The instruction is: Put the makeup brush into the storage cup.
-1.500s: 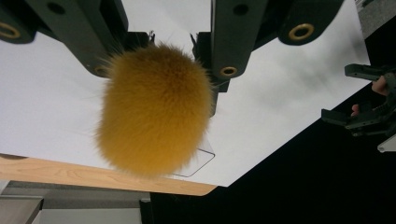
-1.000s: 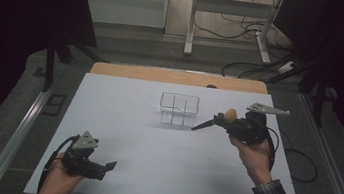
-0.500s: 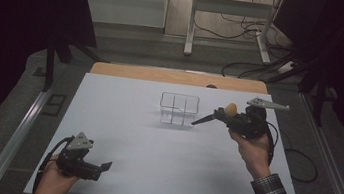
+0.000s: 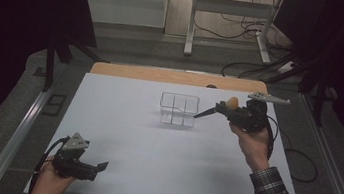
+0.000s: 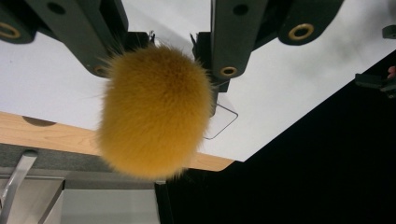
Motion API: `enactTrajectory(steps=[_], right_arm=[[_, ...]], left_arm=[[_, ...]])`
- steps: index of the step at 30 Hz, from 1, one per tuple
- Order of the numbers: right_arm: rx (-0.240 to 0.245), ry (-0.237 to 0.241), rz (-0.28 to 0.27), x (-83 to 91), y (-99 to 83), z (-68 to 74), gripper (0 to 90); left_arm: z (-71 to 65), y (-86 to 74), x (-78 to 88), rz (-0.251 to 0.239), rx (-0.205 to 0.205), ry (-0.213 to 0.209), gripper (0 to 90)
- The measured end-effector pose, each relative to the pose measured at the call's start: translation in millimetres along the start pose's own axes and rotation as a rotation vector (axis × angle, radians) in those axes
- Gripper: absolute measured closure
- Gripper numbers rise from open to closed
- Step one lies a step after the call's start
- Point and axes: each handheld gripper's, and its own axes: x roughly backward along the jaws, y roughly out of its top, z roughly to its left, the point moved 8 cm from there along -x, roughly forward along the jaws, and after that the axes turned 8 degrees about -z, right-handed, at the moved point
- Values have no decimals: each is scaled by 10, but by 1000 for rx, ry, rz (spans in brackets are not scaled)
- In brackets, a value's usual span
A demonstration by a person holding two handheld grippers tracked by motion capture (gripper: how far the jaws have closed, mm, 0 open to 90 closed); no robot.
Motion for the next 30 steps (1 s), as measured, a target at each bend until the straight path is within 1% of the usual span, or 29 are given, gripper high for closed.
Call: enactTrajectory(steps=[15,30], right_arm=[[21,-35,-7,-99,98,-72,729],[60,-63,1,-242,161,-97,728]], left_arm=[[38,-48,39,3,8,8,13],[49,-75,62,7,7,12,13]])
